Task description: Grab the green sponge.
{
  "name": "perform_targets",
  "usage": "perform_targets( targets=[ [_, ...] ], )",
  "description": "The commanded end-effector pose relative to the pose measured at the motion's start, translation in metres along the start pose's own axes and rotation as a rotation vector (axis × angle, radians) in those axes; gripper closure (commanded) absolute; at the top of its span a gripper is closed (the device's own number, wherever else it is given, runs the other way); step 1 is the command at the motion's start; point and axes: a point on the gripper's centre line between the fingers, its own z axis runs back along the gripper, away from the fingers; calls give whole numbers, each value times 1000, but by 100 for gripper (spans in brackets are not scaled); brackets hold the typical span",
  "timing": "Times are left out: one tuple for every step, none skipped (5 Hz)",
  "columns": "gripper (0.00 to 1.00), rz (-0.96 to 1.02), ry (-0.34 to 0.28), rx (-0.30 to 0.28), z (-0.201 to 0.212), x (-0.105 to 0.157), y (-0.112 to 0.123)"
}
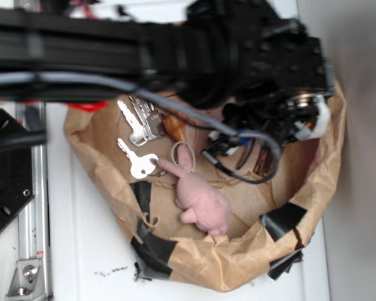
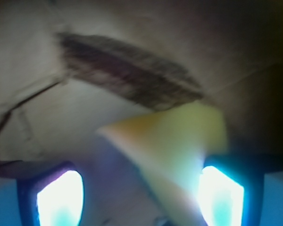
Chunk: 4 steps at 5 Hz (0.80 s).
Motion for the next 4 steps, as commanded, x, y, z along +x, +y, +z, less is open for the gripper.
perform_targets(
  targets=[
    [100, 47, 14, 57, 14, -4, 0],
    [100, 33, -15, 90, 39, 1, -25],
    [100, 33, -54, 125, 73, 3, -47],
    [100, 154, -56, 125, 101, 2, -54]
  ],
)
